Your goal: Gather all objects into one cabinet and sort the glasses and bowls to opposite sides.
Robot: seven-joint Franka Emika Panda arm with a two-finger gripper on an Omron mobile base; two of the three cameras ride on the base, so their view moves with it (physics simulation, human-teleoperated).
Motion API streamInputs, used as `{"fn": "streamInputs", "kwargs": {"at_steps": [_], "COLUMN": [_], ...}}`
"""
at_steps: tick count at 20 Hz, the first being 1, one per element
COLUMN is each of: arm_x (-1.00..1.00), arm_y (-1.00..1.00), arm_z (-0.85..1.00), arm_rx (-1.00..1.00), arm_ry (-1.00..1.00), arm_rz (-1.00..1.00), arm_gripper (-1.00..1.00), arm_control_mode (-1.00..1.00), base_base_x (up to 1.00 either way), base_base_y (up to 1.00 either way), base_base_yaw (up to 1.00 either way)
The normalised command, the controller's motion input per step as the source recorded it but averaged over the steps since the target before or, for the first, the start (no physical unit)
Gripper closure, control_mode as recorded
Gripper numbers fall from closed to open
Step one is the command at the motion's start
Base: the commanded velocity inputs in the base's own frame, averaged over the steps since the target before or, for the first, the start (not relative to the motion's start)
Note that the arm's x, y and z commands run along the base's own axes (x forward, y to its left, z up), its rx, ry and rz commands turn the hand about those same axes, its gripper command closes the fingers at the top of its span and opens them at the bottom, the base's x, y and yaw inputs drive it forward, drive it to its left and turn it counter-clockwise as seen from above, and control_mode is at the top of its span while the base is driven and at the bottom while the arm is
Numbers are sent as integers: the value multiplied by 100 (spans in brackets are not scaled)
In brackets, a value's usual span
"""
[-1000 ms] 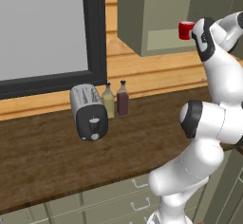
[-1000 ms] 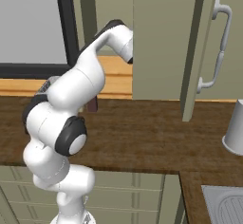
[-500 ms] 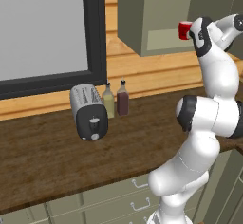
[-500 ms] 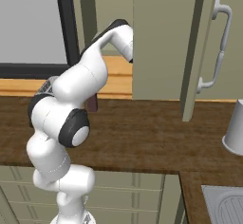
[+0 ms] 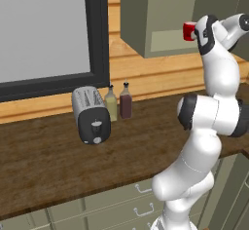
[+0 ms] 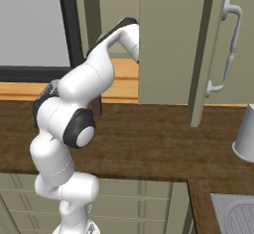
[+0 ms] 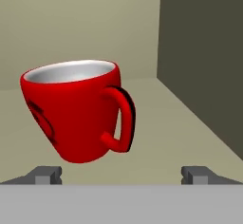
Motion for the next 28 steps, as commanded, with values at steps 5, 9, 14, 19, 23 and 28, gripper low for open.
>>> {"fn": "streamInputs", "kwargs": {"at_steps": [5, 9, 14, 19, 23, 28], "arm_x": [1, 4, 12, 14, 5, 1], "arm_y": [0, 0, 0, 0, 1, 8], "arm_z": [0, 8, 3, 0, 0, 0], "arm_rx": [0, 0, 0, 0, 0, 0], "arm_ry": [0, 0, 0, 0, 0, 0], "arm_rz": [0, 0, 0, 0, 0, 3], "arm_gripper": [-100, -100, -100, -100, -100, -100], "arm_control_mode": [-100, -100, -100, -100, -100, -100], "base_base_x": [0, 0, 0, 0, 0, 0], "base_base_y": [0, 0, 0, 0, 0, 0], "base_base_yaw": [0, 0, 0, 0, 0, 0]}}
